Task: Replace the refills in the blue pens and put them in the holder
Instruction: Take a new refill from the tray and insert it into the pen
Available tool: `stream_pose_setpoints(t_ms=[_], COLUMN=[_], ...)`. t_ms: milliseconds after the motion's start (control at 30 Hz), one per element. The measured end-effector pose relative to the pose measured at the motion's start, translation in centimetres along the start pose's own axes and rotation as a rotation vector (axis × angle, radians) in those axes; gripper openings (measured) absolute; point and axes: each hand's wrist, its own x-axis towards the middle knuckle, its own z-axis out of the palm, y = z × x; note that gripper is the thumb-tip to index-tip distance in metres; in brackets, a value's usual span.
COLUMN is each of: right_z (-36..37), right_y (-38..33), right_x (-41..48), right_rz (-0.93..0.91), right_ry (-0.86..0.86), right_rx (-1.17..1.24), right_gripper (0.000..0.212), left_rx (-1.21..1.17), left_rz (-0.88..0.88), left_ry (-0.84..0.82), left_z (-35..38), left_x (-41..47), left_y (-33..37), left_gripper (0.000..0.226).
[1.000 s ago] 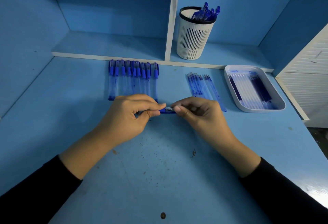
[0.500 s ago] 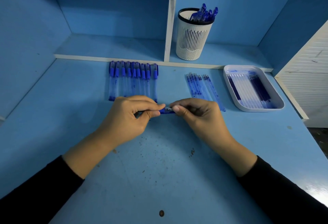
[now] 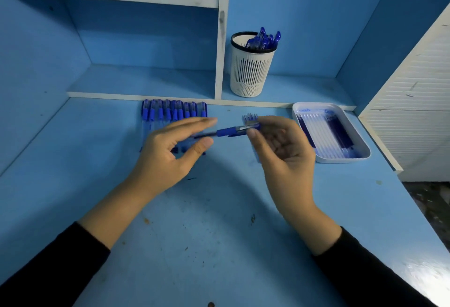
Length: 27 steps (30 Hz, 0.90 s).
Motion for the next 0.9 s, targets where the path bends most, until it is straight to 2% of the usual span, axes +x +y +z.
stream_pose_setpoints(t_ms=[100,167,267,400,467,600,667,800,900], right_z=[-1.7,-2.9,-3.7,-3.3,-2.6,-1.2,-0.7,0.1,0.3], right_y=[-1.2,-2.2,-4.1,-6.0,-6.3,-5.0,-3.9,-1.5,0.0], right_x=[1.9,3.7,7.7,13.6,16.1,19.9,21.1,22.4,22.6], right_rz=[-0.113,-0.202,-0.347,-0.476,-0.495,-0.492,-0.465,-0.336,-0.233], right_ry=[0.13,0.216,0.326,0.4,0.383,0.263,0.185,0.036,-0.045], right_rx=[-0.06,-0.106,-0.159,-0.251,-0.33,-0.53,-0.619,-0.775,-0.872], right_gripper=[0.016,0.015,0.013,0.01,0.009,0.012,0.013,0.013,0.013], left_rx=[0.004,0.1,0.326,0.49,0.566,0.597,0.584,0.573,0.559], left_rz=[-0.109,-0.145,-0.175,-0.279,-0.279,-0.308,-0.312,-0.315,-0.307], left_ry=[0.013,-0.016,-0.133,-0.284,-0.341,-0.375,-0.361,-0.346,-0.348], left_z=[-1.1,-1.6,-1.3,-0.4,-0.1,0.1,0.3,0.3,0.3], left_x=[0.9,1.7,3.2,4.5,4.7,4.9,4.9,4.8,4.7], left_y=[-1.8,-3.3,-5.8,-7.5,-7.8,-7.4,-7.1,-7.4,-7.5], left_gripper=[0.035,0.036,0.037,0.048,0.053,0.082,0.079,0.055,0.06])
